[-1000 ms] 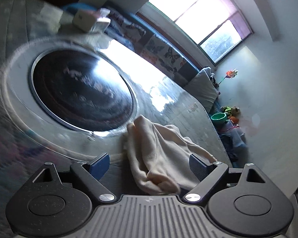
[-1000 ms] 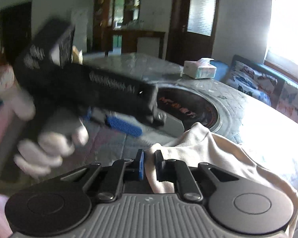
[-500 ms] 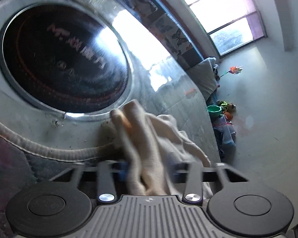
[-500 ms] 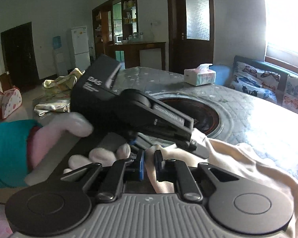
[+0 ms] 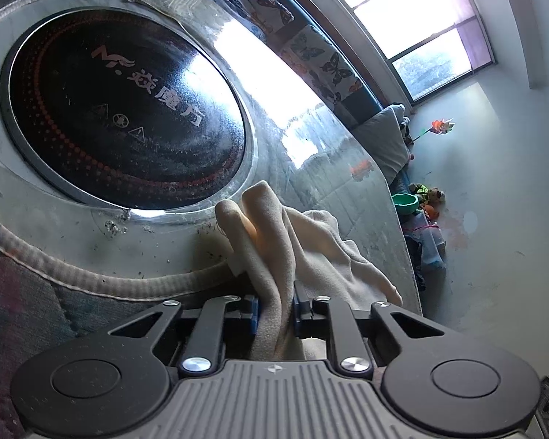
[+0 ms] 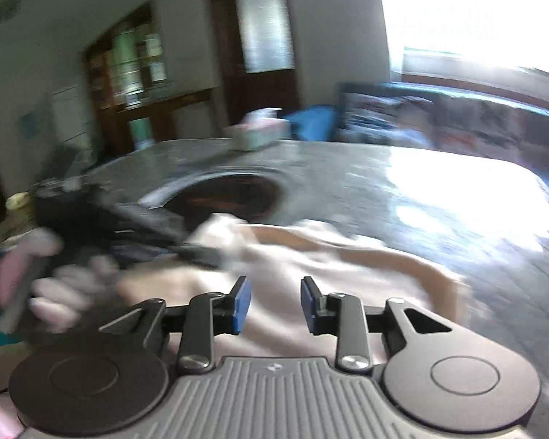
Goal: Fold clothes
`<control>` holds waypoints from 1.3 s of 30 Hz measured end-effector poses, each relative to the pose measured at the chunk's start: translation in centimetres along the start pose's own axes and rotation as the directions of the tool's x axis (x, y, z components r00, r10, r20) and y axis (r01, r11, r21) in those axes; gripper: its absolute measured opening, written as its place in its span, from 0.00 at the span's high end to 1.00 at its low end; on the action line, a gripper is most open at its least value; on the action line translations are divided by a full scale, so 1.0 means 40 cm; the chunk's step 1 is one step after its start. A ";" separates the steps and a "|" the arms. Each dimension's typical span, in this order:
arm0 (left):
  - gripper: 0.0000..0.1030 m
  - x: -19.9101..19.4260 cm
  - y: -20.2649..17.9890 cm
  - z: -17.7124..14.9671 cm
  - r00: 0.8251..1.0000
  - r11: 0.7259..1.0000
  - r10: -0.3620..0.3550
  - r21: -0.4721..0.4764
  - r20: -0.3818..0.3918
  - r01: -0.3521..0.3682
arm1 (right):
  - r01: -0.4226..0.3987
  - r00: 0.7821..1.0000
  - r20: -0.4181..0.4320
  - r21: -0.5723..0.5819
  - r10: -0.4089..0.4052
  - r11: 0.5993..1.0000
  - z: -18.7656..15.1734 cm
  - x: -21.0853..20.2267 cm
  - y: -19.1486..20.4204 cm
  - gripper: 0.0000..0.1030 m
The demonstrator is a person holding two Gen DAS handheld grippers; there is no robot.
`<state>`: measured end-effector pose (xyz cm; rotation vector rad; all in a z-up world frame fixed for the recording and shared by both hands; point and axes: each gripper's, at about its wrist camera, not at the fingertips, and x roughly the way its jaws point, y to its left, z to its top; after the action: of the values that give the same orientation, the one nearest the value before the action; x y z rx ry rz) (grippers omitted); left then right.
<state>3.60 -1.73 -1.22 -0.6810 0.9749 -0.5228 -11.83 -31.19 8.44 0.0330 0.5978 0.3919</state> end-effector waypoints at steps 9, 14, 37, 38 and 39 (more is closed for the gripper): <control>0.82 0.008 -0.020 -0.002 0.999 0.999 0.033 0.015 0.002 -0.033 | 0.181 0.983 -0.020 0.197 -0.181 0.964 -0.021 0.022 -0.228 0.59; 0.82 0.010 -0.027 -0.004 0.999 0.999 0.048 0.020 0.006 -0.048 | 0.185 0.983 -0.046 0.265 -0.179 0.946 -0.040 0.048 -0.284 0.58; 0.85 0.053 -0.215 -0.017 1.000 0.980 0.012 0.201 -0.001 -0.012 | 0.207 0.964 0.110 0.260 -0.242 0.943 -0.022 -0.091 -0.277 0.91; 0.85 0.062 -0.230 -0.020 1.000 0.978 0.004 0.211 -0.006 -0.002 | 0.226 0.958 0.114 0.257 -0.262 0.940 -0.018 -0.109 -0.288 0.91; 0.85 0.071 -0.245 -0.022 1.000 0.975 -0.005 0.220 -0.012 0.007 | 0.241 0.954 0.116 0.254 -0.277 0.937 -0.015 -0.120 -0.296 0.91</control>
<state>3.18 -10.58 3.95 -0.4823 0.9092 -0.6303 -11.64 -43.98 8.87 0.2096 0.4894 0.0572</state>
